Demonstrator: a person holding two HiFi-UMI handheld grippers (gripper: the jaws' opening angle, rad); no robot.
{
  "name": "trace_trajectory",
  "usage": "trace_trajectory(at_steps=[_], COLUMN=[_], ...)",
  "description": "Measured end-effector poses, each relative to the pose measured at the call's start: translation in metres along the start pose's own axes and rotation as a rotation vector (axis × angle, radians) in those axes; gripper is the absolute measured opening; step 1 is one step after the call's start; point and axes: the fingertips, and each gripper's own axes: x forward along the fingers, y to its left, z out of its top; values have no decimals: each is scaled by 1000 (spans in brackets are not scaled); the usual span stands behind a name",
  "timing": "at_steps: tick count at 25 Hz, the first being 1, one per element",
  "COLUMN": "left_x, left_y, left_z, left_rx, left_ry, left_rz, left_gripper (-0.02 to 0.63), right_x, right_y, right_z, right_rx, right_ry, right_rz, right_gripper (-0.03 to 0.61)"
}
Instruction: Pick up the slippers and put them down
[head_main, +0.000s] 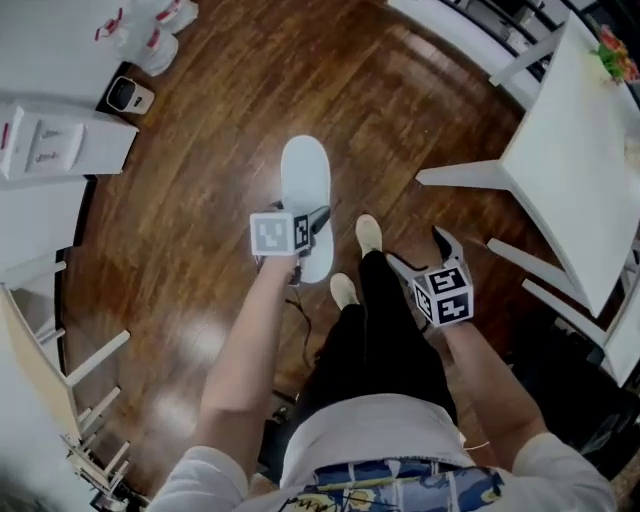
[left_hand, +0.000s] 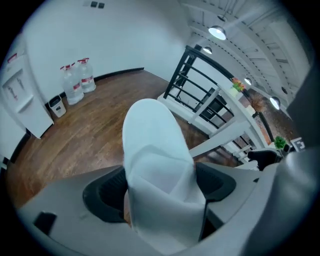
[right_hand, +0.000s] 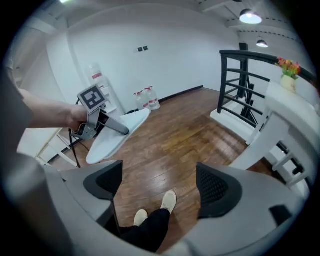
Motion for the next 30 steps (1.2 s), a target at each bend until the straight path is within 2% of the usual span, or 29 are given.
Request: trace_trajectory(at_steps=[3, 5, 7, 9, 11, 14, 17, 19, 22, 23, 26, 30], left_x=[96, 163, 235, 313, 392, 495, 570, 602, 622, 626, 628, 600], left_y=[46, 79, 112, 144, 178, 226, 259, 276, 288, 290, 284, 277], left_z=[-7, -19, -36, -54, -72, -103, -141, -161, -193, -193, -183, -175], left_rx=[-41, -104, -161, -178, -192, -216, -244, -238, -263, -273, -268, -254], left_ry=[38, 57, 65, 66, 56, 56, 112, 155, 237, 241, 231, 234], left_rz=[28, 32, 34, 30, 19, 50, 110, 164, 221, 222, 191, 170], left_gripper=[417, 417, 416, 414, 414, 413, 377, 377, 386, 408, 416, 428], right_x=[95, 149, 198, 245, 286, 328, 346, 353, 352, 353, 353, 356], right_y=[-18, -20, -19, -15, -12, -16, -27, -36, -49, -55, -62, -43], right_z=[-16, -33, -59, -87, -110, -144, -161, -152, -143, -143, -145, -151], right_rx=[52, 49, 53, 78, 34, -118, -148, -157, -124, -109, -44, 8], right_ry=[34, 62, 89, 107, 116, 161, 223, 222, 224, 225, 251, 271], right_rz=[35, 57, 72, 87, 99, 97, 122, 159, 216, 218, 176, 139], right_gripper=[451, 443, 444, 445, 445, 449, 469, 468, 469, 472, 495, 497])
